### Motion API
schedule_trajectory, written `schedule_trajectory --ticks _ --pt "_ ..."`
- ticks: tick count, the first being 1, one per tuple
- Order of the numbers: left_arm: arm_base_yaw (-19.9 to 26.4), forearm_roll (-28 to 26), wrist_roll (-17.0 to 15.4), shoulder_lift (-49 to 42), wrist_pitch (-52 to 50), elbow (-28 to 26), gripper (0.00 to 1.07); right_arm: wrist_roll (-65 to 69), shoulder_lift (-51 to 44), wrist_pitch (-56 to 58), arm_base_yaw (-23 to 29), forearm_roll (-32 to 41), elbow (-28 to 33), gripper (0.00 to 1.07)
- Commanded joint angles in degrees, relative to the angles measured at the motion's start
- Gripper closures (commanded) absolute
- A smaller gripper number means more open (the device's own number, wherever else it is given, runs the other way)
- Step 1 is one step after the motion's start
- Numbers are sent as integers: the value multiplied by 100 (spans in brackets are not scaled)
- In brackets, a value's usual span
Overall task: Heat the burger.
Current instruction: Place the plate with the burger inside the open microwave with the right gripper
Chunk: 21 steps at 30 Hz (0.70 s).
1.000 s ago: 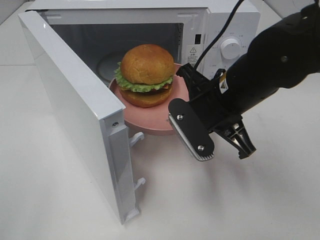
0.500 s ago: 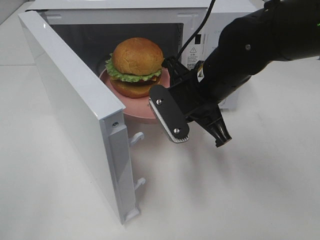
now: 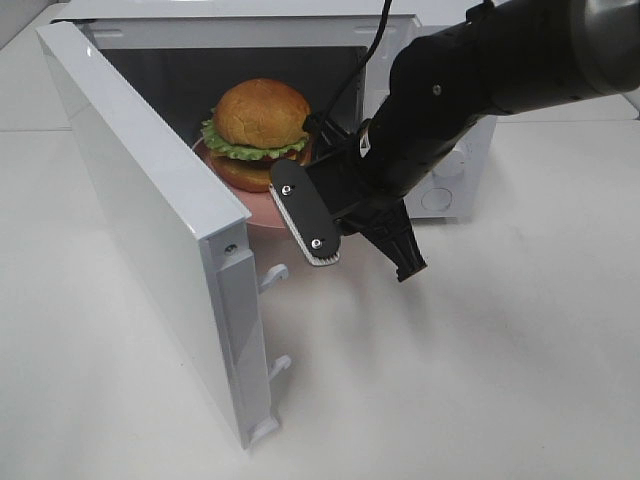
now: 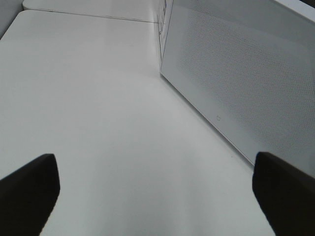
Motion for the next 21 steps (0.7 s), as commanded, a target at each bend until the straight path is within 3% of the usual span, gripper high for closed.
schedule_trajectory --ticks 1,8,21 --pt "23 -6 0 -103 -86 6 6 166 29 -315 0 -34 -212 107" --pt "23 -6 0 -103 -86 6 6 894 413 -155 -23 -539 -716 107" --pt "23 40 0 -103 -80 6 6 1621 968 46 -23 -808 -1473 107"
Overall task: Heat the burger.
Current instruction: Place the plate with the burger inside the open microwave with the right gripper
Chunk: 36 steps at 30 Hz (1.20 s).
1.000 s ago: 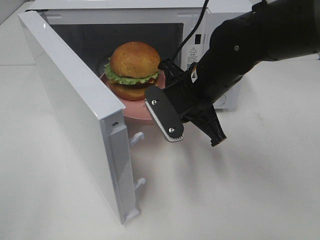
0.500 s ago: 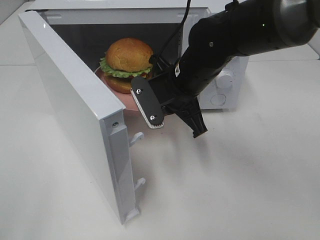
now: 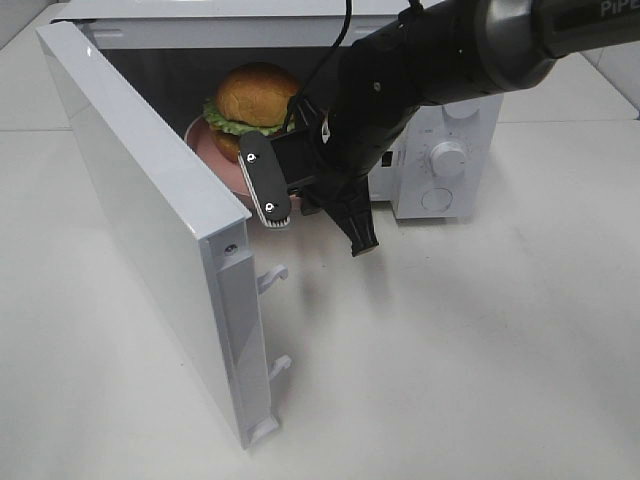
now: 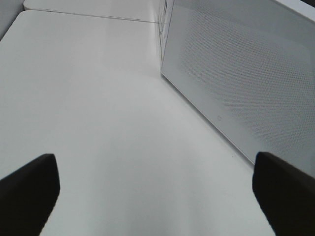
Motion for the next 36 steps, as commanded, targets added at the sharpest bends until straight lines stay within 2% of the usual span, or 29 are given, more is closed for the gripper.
schedule_trajectory --ticks 1,3,6,11,14,21,32,35,36 --pt "23 0 0 -103 -80 6 6 241 -17 -143 -29 -160 -183 107" --pt "23 0 0 -103 -80 6 6 435 155 6 -29 -298 -510 107" --pt "23 0 0 -103 -80 6 6 464 201 40 -29 -327 -584 107" --pt "23 6 0 -103 -80 6 6 693 544 355 -29 -390 -1163 107" --pt "23 6 0 -103 -80 6 6 705 596 384 -29 -390 -1249 107" --pt "23 40 0 -103 -80 6 6 963 1008 607 -29 -407 -1856 107" --pt "23 63 0 -103 -80 6 6 934 1169 625 -46 -424 -1960 101" --pt "23 63 0 -103 -80 6 6 934 1180 619 -46 -418 -1960 95" --pt "23 63 0 -103 -80 6 6 951 1180 567 -46 -418 -1960 90"
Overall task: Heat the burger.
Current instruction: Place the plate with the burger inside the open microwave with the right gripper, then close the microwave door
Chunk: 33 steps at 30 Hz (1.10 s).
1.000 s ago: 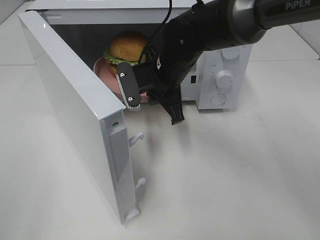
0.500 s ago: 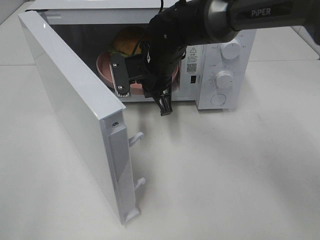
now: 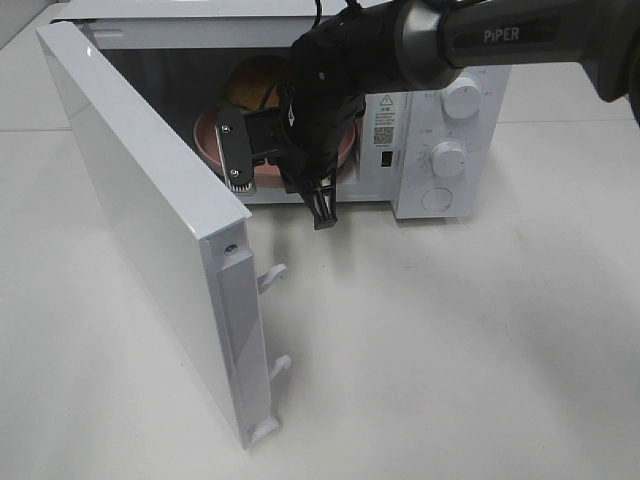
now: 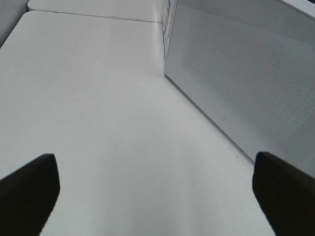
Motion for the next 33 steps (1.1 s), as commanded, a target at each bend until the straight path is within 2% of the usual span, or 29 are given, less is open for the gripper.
schedule_trajectory --ticks 1,2,3,4,6,7,8,11,33 --pt "23 17 0 -103 -80 6 6 29 -11 -212 -34 -52 -63 86" --pt "23 17 0 -103 -80 6 6 29 -11 -212 -34 -52 -63 86" --pt "23 17 0 -103 -80 6 6 80 -11 -229 -34 -52 -63 79" --pt "23 17 0 -103 -80 6 6 80 -11 -229 -34 -52 -63 79" --pt "23 17 0 -103 -80 6 6 212 -11 -229 -34 -52 -63 68" --pt "23 17 0 -103 -80 6 6 212 -11 -229 -34 -52 -63 68" --pt "23 17 0 -103 -80 6 6 304 -11 -241 -34 -52 -63 63" --pt "23 17 0 -103 -80 6 6 304 -23 -258 -34 -57 -63 59" --pt "23 17 0 -103 -80 6 6 1071 -206 -567 -29 -470 -52 56"
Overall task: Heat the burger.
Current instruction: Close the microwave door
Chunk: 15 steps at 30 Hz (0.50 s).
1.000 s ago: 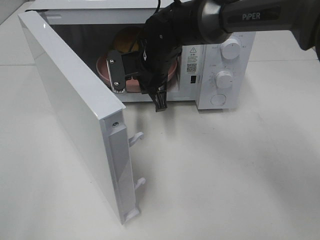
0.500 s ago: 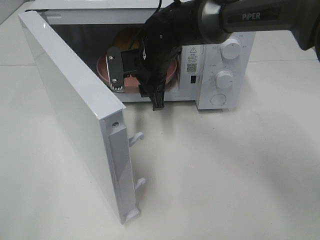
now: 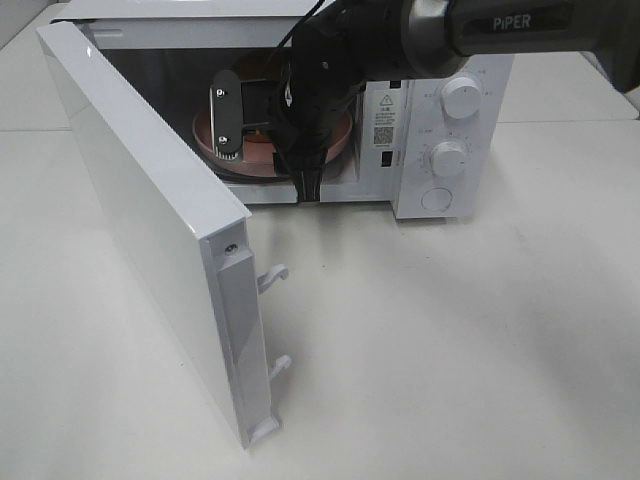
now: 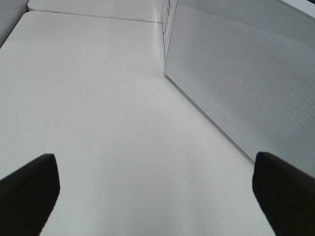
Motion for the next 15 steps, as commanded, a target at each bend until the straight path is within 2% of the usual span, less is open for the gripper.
schedule_trajectory --ticks 1,8,12,14,15 --pt "23 17 0 -103 -80 6 6 138 -92 -40 -23 -80 -29 56" --pt "23 17 0 -103 -80 6 6 395 -183 -29 -6 -80 0 56" --pt "23 17 0 -103 -80 6 6 407 -321 -160 -6 -92 264 56" --pt "23 17 0 -103 -80 6 6 407 -533 -332 -6 -92 676 56" --pt "23 17 0 -103 -80 6 6 407 -533 -332 -6 -92 676 56"
